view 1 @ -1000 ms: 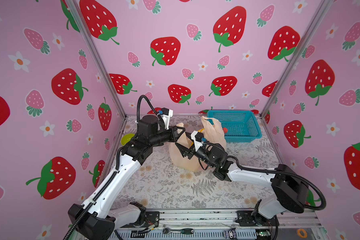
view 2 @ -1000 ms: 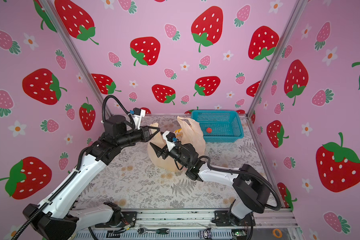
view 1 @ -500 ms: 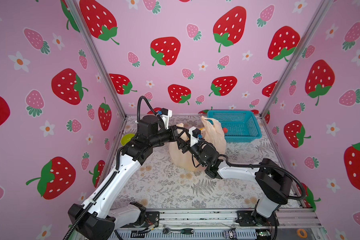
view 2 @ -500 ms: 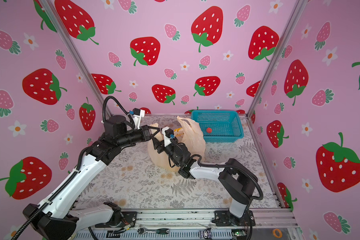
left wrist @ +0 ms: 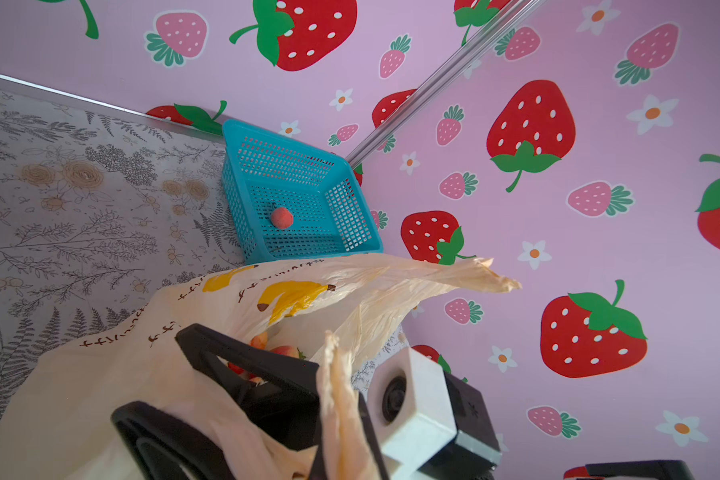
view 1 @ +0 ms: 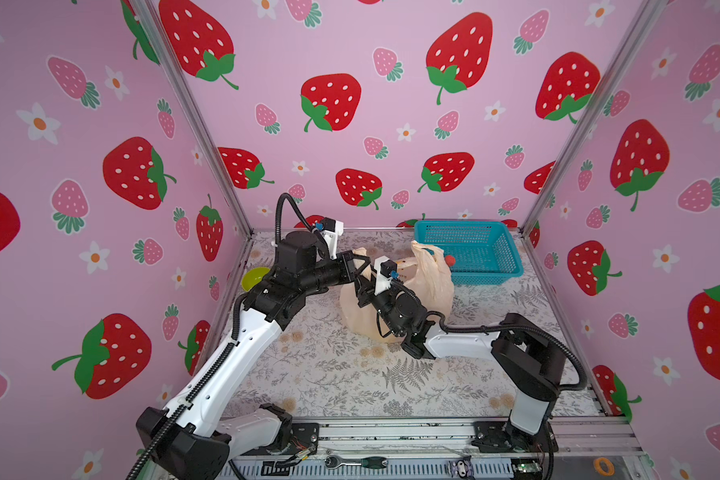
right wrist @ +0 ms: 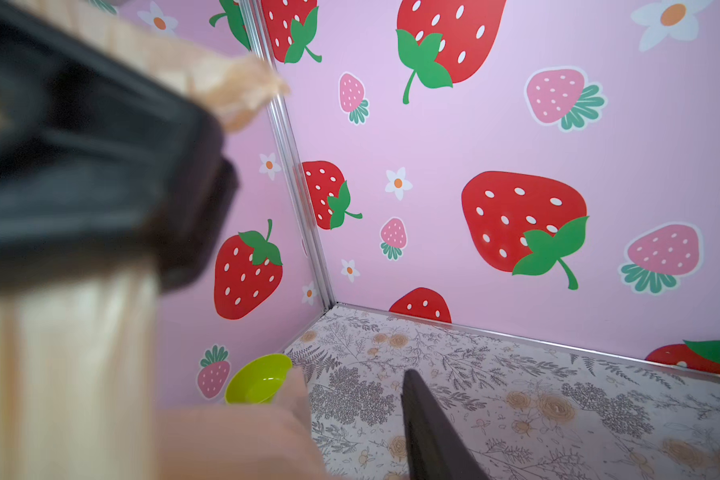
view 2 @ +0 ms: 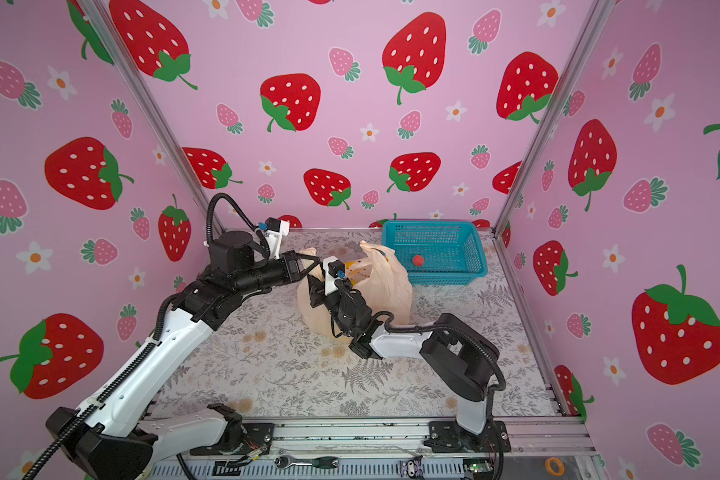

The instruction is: Place the fake fruits into the plastic bag and tie a complex knot

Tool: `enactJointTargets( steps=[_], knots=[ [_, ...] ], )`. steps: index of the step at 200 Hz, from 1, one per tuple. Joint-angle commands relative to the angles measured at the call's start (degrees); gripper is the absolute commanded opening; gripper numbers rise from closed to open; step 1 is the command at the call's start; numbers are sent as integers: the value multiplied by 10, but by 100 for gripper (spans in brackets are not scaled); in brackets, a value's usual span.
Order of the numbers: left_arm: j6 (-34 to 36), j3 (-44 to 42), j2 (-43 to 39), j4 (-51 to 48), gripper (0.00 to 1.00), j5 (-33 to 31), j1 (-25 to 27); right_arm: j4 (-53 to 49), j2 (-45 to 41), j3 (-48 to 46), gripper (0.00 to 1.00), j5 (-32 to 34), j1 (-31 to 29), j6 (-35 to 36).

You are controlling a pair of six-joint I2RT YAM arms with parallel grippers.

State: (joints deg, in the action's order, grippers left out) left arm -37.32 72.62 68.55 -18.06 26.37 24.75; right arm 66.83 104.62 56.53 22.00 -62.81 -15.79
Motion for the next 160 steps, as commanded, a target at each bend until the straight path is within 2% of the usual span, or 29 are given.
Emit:
enactJointTargets(
  steps=[1, 45, 71, 75, 86, 112, 143, 160],
  knots=[
    [0, 21, -13, 10, 0, 4, -1, 2, 11, -35, 37, 29, -3, -15],
    [8, 24, -4, 3, 0, 8, -7, 3, -15, -70, 37, 0, -3, 33],
    [14, 28, 4, -1, 0, 19, -7, -8, -48, -77, 51, -58, 4, 73],
    [15, 28, 5, -1, 0, 19, -7, -14, -53, -77, 57, -76, 7, 76],
    [17, 28, 6, -2, 0, 20, -8, -37, -69, -73, 65, -113, 14, 85],
    [17, 27, 6, 0, 0, 22, -8, -72, -98, -67, 75, -183, 28, 98],
    [13, 25, 6, 4, 0, 24, -8, -93, -92, -28, 77, -207, 32, 90],
    [11, 25, 6, 5, 0, 26, -8, -93, -68, 2, 71, -199, 32, 61]
  ],
)
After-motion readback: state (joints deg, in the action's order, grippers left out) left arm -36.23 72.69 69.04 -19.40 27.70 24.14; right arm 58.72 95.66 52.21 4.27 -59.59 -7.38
